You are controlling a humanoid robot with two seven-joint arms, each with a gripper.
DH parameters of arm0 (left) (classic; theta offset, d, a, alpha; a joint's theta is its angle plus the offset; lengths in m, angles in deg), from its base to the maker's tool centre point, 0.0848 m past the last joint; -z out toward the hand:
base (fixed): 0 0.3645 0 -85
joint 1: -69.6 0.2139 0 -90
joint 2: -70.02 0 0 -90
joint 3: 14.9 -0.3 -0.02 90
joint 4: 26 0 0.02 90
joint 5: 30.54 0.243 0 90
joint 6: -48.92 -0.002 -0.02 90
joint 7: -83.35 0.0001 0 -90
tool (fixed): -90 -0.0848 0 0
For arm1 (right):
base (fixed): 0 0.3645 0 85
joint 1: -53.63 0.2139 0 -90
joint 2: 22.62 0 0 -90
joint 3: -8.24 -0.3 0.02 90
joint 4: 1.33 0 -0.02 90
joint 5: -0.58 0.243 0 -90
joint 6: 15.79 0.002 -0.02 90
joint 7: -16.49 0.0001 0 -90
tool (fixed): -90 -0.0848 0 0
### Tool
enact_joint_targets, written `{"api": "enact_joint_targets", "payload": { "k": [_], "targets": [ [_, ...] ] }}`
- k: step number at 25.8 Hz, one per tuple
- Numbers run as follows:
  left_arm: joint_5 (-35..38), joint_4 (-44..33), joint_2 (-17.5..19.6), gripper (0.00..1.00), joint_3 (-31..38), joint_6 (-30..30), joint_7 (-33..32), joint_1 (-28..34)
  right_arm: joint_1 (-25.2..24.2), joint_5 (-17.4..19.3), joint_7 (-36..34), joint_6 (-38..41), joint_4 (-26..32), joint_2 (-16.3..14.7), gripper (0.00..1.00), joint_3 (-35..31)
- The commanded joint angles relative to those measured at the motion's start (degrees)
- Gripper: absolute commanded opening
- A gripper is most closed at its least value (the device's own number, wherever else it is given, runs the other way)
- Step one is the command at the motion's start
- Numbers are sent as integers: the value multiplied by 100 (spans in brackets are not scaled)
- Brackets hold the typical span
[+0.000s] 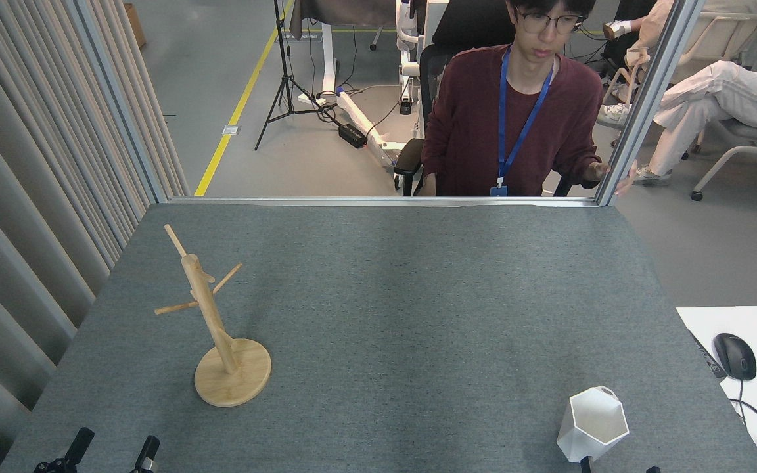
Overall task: Hang cup on storage rack
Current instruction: 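Move the right gripper toward the white hexagonal cup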
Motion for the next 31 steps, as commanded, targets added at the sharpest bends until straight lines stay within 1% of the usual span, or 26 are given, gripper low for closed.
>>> {"api": "enact_joint_targets", "payload": {
  "k": [1, 8, 13, 16, 18, 26, 29, 31],
  "targets": [
    [0, 1, -1, 100, 0, -1, 2, 0, 19, 21, -1, 16, -19, -17, 98, 1],
    [-9, 45, -10, 100, 9, -37, -7, 0, 27, 21, 69, 7, -45, -8, 98, 1],
    [-9, 45, -1, 100, 35, -37, -7, 0, 291, -5, 201, -2, -291, -8, 99, 36],
    [-17, 45, -10, 100, 44, -37, -7, 0, 440, -128, 253, -2, -370, -17, 99, 36],
    [-17, 54, -10, 100, 44, -37, -7, 0, 502, -190, 262, 7, -423, -26, 99, 45],
    [-17, 54, -10, 100, 44, -37, -7, 0, 695, -208, 262, 7, -634, -35, 99, 54],
    [-17, 45, -1, 100, 62, -28, -7, 0, 810, -339, 262, 7, -748, -26, 98, 62],
    [-17, 45, -1, 100, 79, -28, 2, 0, 906, -366, 262, 7, -810, -26, 99, 62]
  ]
}}
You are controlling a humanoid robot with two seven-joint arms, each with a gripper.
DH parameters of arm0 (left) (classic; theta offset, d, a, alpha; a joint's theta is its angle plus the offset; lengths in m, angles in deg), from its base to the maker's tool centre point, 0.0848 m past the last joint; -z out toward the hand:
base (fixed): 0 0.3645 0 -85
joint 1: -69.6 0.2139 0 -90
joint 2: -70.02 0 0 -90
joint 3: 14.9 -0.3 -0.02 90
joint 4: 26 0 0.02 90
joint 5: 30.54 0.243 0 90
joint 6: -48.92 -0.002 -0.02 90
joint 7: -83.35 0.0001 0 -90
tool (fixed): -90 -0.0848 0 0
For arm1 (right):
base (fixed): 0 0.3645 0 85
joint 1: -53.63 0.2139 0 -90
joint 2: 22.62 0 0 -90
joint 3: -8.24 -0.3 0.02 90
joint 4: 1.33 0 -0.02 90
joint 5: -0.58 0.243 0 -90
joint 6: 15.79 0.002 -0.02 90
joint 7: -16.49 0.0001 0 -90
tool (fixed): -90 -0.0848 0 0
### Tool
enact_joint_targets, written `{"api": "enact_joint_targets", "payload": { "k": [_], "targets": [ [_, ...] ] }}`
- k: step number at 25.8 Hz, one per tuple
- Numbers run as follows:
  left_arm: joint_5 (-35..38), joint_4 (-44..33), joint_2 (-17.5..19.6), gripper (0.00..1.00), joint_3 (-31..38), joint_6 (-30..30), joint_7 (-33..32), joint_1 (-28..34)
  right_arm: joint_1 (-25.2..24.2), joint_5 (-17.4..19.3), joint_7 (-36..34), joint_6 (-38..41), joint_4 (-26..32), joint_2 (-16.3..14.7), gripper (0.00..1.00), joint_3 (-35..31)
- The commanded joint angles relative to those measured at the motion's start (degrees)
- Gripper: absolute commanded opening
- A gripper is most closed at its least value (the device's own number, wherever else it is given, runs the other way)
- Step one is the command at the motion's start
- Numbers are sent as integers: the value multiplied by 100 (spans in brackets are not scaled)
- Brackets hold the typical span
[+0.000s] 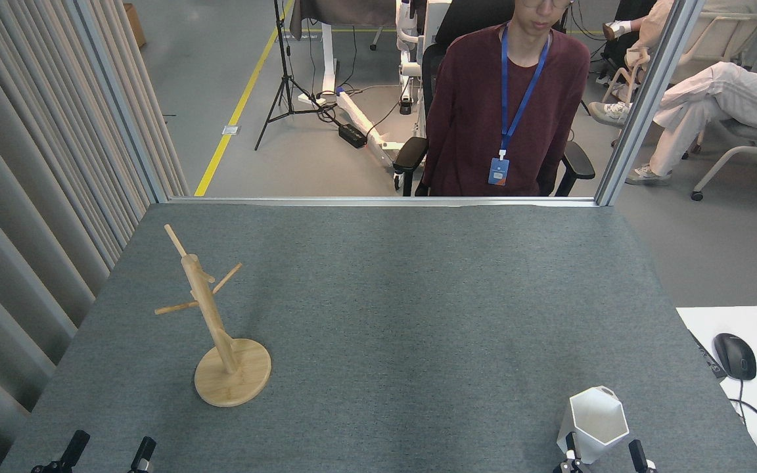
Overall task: Hang cup on storage rack
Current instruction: 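Move the right gripper toward the white hexagonal cup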
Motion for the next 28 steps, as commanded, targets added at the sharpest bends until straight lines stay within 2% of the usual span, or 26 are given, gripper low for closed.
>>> {"api": "enact_joint_targets", "payload": {
  "k": [1, 10, 19, 20, 21, 22, 23, 28],
  "targets": [
    [0, -3, 2, 100, 18, 9, 10, 0, 148, -65, -3, 2, -121, 7, 99, 3],
    [-9, -12, 11, 100, 159, 61, 10, 9, 333, -65, -3, 28, -305, -11, 99, 3],
    [-9, -21, 20, 100, 159, 70, 10, 26, 684, -135, -3, 2, -771, -37, 97, 100],
    [-9, -21, 20, 100, 159, 70, 10, 26, 702, -135, -11, 2, -833, -37, 93, 100],
    [-9, -21, 20, 100, 150, 70, 10, 26, 711, -135, -20, 2, -868, -46, 81, 108],
    [-9, -21, 20, 100, 150, 70, 10, 18, 702, -144, -29, 11, -885, -46, 63, 108],
    [0, -30, 20, 100, 150, 70, 10, 9, 693, -153, -47, 19, -885, -46, 56, 108],
    [0, -47, 11, 100, 115, 88, 10, -18, 702, -135, -73, 28, -771, -20, 55, 91]
  ]
}}
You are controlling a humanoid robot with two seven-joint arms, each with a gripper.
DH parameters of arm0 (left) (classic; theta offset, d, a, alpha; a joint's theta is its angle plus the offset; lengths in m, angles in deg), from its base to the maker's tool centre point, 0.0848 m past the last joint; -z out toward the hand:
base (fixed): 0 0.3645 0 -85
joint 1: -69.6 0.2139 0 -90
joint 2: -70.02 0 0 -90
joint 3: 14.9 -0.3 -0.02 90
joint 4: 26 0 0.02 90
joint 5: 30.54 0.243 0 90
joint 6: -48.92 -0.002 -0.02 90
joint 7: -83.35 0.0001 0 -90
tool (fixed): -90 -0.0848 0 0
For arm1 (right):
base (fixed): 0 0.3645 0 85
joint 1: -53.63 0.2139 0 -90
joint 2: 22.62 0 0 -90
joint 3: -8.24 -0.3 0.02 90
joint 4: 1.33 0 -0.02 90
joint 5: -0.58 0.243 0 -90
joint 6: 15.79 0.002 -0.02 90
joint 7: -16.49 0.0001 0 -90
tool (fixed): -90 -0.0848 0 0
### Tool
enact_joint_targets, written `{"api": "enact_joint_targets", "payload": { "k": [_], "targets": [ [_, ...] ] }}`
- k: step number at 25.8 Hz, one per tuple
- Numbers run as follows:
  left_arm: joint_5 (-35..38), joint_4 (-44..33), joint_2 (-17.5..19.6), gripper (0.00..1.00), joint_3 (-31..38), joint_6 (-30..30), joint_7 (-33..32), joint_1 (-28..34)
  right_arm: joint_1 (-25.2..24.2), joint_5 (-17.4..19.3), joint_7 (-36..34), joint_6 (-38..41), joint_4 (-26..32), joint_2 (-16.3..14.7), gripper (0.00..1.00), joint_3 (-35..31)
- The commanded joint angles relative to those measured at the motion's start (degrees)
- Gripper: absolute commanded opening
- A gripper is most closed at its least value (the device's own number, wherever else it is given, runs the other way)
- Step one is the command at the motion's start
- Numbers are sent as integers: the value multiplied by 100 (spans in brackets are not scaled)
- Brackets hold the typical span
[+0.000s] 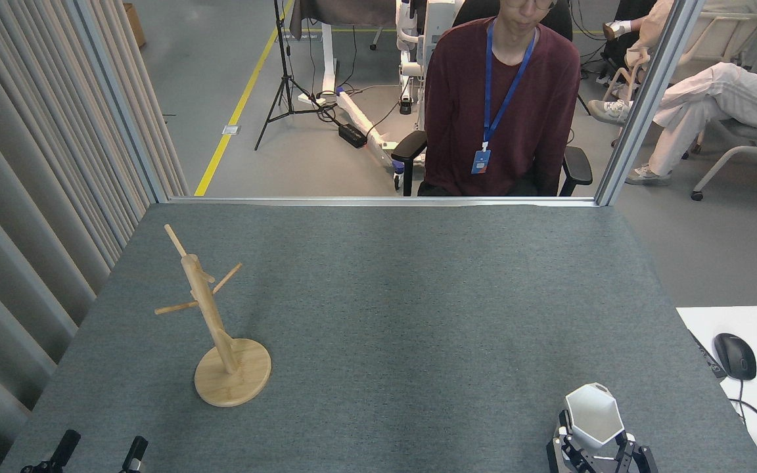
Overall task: Hang cup on storage rack
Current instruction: 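Grasp the white hexagonal cup with the right gripper and lift it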
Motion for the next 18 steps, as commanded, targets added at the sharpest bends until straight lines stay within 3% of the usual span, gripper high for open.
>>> {"api": "enact_joint_targets", "payload": {
  "k": [1, 7, 11, 14, 18],
  "targets": [
    [11, -7, -14, 100, -32, 14, -9, -28, 6, 18, -16, 14, 145, 14, 55, -8],
    [37, -7, -67, 100, -665, -3, 105, -63, 6, -17, 2, -12, 707, 84, 55, 18],
    [90, 28, -67, 100, -1342, -47, 536, -195, -21, -360, 2, -12, 988, 304, 54, 308],
    [626, 63, -199, 100, -1843, -232, 510, -247, -56, -448, 2, -12, 1173, 515, 54, 387],
    [1268, 222, -234, 100, -2510, -785, 518, -309, -188, -650, 2, -3, 1454, 550, 54, 633]
  ]
}}
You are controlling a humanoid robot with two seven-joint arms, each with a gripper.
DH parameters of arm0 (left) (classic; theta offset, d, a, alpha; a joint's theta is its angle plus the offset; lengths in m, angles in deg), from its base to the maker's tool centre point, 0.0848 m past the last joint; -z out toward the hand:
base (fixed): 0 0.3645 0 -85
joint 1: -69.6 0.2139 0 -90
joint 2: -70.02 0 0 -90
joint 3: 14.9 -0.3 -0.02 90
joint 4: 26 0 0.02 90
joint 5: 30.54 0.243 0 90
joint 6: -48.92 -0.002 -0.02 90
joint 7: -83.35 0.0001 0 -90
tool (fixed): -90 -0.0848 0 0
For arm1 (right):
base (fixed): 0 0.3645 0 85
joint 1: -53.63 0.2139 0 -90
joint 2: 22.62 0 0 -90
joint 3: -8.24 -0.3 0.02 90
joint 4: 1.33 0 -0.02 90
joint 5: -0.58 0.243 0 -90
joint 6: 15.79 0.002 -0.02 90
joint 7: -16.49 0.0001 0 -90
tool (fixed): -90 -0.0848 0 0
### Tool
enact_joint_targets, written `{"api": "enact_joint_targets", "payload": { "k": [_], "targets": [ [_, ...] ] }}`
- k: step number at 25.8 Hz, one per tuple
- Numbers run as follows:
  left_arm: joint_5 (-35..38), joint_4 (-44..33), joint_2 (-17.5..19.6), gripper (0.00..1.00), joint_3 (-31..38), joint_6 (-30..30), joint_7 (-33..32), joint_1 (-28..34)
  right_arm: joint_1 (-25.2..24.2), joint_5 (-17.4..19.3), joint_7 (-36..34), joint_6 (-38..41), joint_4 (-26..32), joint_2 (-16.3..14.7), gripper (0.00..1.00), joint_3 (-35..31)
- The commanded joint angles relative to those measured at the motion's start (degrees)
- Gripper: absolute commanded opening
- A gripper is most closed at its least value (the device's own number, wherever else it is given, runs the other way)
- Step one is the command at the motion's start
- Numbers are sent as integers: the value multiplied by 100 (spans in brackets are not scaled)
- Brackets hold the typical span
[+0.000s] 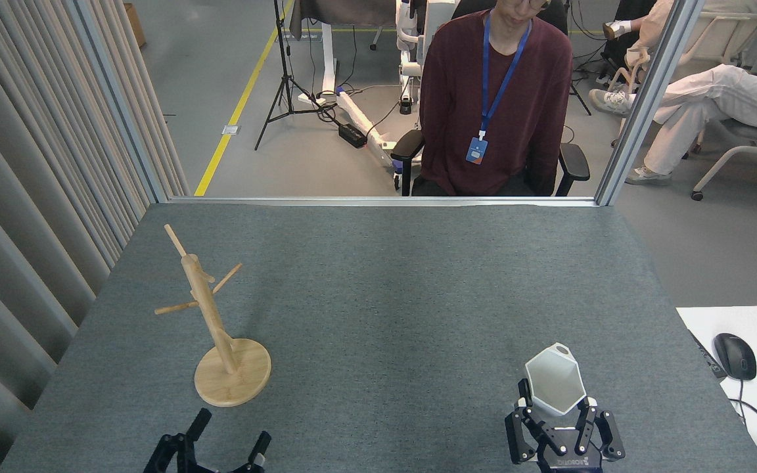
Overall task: Hang cup on storage rack
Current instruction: 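Grasp the white hexagonal cup with the right gripper and lift it, then carry the cup toward the left gripper and grasp it with the left gripper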
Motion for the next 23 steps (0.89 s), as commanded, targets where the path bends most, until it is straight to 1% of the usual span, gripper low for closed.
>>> {"api": "enact_joint_targets", "payload": {
  "k": [1, 3, 6, 10, 12, 14, 15, 18, 23],
  "targets": [
    [406, 76, -42, 100, -553, -378, 8, -66, -107, -203, 14, 1, 298, 93, 55, 363],
    [458, 67, -51, 100, -711, -405, -1, -74, -230, -309, 14, -8, 465, 146, 55, 583],
    [713, 58, -42, 100, -896, -405, -1, -74, -344, -660, 14, -8, 579, 348, 55, 750],
    [985, 41, -42, 100, -1212, -440, -1, -74, -309, -1100, 14, 1, 579, 647, 55, 1066],
    [1310, 32, -24, 100, -1432, -501, -1, -66, -274, -1354, 22, -8, 570, 840, 55, 1259],
    [1627, 41, -33, 100, -1634, -677, -10, -66, -248, -1636, 22, -8, 535, 1007, 55, 1470],
    [1671, 41, -42, 100, -1722, -791, -10, -66, -239, -1733, 31, -8, 535, 1034, 55, 1558],
    [1698, 50, -33, 100, -2056, -1073, -71, -66, -239, -1838, 40, -105, 544, 1043, 55, 1892],
    [1706, 50, -33, 100, -2091, -1108, -133, -66, -257, -1856, 40, -298, 500, 1025, 55, 2393]
  ]
}}
